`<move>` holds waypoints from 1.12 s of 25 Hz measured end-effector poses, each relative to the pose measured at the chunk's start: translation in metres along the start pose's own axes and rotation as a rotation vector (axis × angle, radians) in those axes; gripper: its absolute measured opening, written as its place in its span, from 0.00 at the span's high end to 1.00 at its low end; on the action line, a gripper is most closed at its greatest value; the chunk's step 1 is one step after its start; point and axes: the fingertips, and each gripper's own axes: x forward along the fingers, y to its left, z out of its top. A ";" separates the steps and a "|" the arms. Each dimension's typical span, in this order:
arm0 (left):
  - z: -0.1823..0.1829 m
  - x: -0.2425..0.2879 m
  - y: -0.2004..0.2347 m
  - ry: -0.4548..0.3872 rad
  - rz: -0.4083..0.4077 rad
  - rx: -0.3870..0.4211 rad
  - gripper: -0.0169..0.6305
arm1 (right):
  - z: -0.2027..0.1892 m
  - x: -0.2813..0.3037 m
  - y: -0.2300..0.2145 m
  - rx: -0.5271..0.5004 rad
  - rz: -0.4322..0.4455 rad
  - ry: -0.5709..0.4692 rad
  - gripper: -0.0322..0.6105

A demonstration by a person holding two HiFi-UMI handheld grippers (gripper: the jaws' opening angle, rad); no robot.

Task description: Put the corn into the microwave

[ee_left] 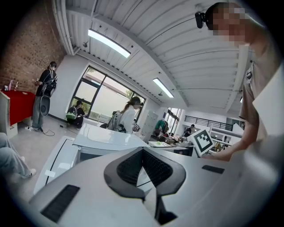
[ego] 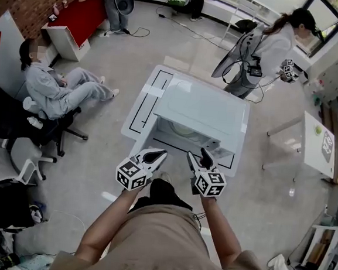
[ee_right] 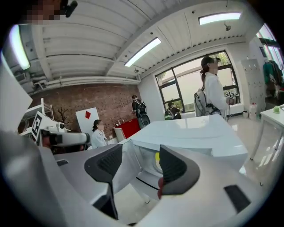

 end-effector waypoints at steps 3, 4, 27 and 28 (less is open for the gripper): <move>0.005 -0.007 -0.006 -0.010 0.007 0.005 0.97 | 0.024 -0.032 0.004 -0.023 -0.011 -0.049 0.54; 0.007 -0.010 -0.009 -0.012 0.013 0.006 0.97 | 0.030 -0.043 0.004 -0.036 -0.016 -0.064 0.54; -0.032 -0.039 -0.229 -0.040 -0.028 0.062 0.97 | 0.019 -0.342 -0.018 0.049 -0.035 -0.232 0.63; -0.037 -0.042 -0.244 -0.041 -0.032 0.066 0.97 | 0.015 -0.354 -0.016 0.047 -0.033 -0.235 0.63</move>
